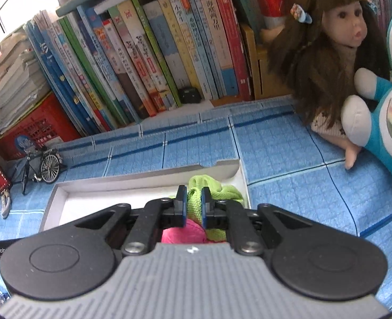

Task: Organize soft objects
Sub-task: 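Open both tools to release the mask packet and cloth in the box, then move the left tool to the pink-white packet while the right tool reaches the blue floral pouch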

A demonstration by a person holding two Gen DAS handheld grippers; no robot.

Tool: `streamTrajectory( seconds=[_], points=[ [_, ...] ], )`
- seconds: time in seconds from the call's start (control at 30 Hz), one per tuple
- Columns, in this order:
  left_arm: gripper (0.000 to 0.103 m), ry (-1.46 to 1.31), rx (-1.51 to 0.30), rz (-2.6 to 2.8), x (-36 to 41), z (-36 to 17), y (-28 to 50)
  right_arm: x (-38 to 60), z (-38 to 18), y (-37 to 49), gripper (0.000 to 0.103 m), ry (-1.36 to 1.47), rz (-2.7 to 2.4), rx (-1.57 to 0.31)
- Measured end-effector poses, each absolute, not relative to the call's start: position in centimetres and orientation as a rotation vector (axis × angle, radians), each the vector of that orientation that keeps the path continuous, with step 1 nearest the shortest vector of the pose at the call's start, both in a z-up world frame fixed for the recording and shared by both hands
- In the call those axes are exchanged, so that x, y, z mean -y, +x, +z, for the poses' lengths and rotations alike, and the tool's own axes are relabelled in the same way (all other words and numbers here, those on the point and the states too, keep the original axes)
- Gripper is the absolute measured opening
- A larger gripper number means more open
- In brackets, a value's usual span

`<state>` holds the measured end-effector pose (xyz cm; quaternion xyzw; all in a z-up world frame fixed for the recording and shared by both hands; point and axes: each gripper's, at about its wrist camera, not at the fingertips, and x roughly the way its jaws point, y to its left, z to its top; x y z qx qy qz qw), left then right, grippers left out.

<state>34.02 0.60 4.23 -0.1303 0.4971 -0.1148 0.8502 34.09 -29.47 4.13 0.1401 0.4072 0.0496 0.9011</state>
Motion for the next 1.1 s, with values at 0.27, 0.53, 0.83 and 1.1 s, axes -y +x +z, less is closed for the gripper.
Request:
streamTrajectory(
  seconds=[0.27,0.53,0.83,1.1],
  points=[
    [0.047,-0.301,-1.067,-0.255,-0.5,4.3,34.0,29.1,4.2,33.7,0.023,0.299,0.128,-0.846],
    [0.066,-0.270,-1.039,-0.256,-0.9,5.8,32.9,29.4,5.9,32.3,0.050,0.311,0.161,-0.814],
    [0.072,-0.229,-0.977,-0.269,-2.1,8.4,29.8,27.8,9.4,29.1,0.059,0.256,0.247,-0.742],
    [0.073,-0.201,-0.908,-0.285,-3.4,10.6,25.4,24.9,12.6,25.4,0.066,0.190,0.340,-0.674]
  ],
)
